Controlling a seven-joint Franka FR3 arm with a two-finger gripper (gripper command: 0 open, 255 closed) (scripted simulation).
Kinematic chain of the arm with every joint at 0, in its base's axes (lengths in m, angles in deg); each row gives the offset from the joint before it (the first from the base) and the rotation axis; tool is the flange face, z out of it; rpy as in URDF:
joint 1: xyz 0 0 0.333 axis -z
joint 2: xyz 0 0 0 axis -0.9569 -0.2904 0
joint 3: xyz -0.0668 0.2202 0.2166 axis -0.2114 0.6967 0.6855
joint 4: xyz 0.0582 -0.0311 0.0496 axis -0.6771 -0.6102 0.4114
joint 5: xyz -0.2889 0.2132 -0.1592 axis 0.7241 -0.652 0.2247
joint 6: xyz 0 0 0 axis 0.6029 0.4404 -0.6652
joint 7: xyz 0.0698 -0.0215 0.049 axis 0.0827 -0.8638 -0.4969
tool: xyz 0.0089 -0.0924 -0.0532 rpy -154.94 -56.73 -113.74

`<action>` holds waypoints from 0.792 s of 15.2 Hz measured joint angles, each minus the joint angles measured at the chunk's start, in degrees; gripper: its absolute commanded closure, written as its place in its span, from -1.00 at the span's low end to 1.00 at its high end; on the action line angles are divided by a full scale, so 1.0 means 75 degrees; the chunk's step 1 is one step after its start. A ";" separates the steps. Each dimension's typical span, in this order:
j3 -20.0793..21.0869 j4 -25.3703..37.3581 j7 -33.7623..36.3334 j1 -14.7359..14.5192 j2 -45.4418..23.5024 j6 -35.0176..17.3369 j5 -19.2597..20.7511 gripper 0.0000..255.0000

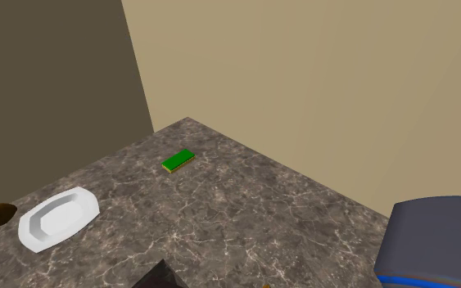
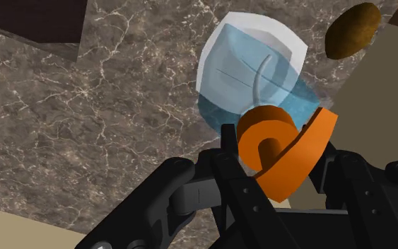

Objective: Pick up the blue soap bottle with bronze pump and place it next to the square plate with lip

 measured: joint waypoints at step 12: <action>0.2336 0.1470 0.2727 -0.0514 -0.2144 0.0045 0.1554 1.00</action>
